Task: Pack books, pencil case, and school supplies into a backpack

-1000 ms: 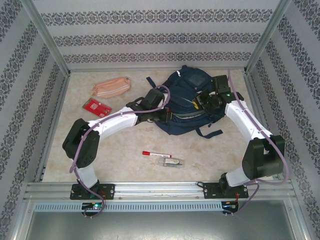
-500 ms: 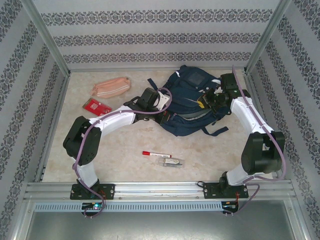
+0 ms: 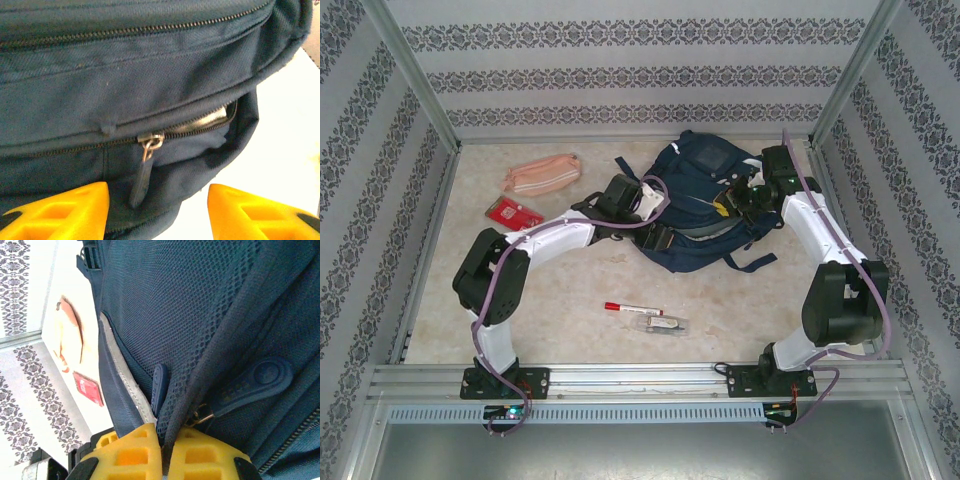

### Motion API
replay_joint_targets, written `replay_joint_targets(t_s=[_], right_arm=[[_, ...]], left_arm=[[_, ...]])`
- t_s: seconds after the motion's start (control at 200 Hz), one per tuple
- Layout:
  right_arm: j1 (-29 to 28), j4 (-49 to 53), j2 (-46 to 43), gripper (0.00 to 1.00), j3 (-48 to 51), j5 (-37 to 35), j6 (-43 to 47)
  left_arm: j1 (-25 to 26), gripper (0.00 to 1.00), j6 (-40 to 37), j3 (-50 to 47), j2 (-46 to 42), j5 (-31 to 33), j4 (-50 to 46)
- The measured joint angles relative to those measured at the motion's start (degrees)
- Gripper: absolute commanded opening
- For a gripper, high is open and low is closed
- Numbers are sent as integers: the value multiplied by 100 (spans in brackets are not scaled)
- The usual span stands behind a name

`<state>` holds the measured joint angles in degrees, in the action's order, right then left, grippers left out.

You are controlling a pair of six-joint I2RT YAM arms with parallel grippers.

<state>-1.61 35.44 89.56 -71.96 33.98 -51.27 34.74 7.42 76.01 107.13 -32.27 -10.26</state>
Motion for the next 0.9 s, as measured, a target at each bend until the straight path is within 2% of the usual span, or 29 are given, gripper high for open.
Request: replay_joint_targets(t_s=[0.08, 0.15, 0.27, 0.395, 0.65, 0.899], right_arm=[[0, 20, 0, 0, -42, 4, 7], [0, 20, 0, 0, -55, 24, 7], [0, 33, 0, 0, -55, 46, 7], [0, 96, 2, 0, -118, 48, 24], [79, 428, 52, 0, -302, -4, 282], [330, 802, 61, 0, -400, -50, 734]], left_arm=[[0, 52, -44, 136, 179, -76, 2], [0, 46, -101, 197, 308, -142, 2], [0, 20, -289, 308, 492, -245, -74], [0, 0, -466, 415, 590, -251, -153], [-44, 0, -662, 251, 391, -26, -168], [-621, 0, -708, -444, -295, 90, 70]])
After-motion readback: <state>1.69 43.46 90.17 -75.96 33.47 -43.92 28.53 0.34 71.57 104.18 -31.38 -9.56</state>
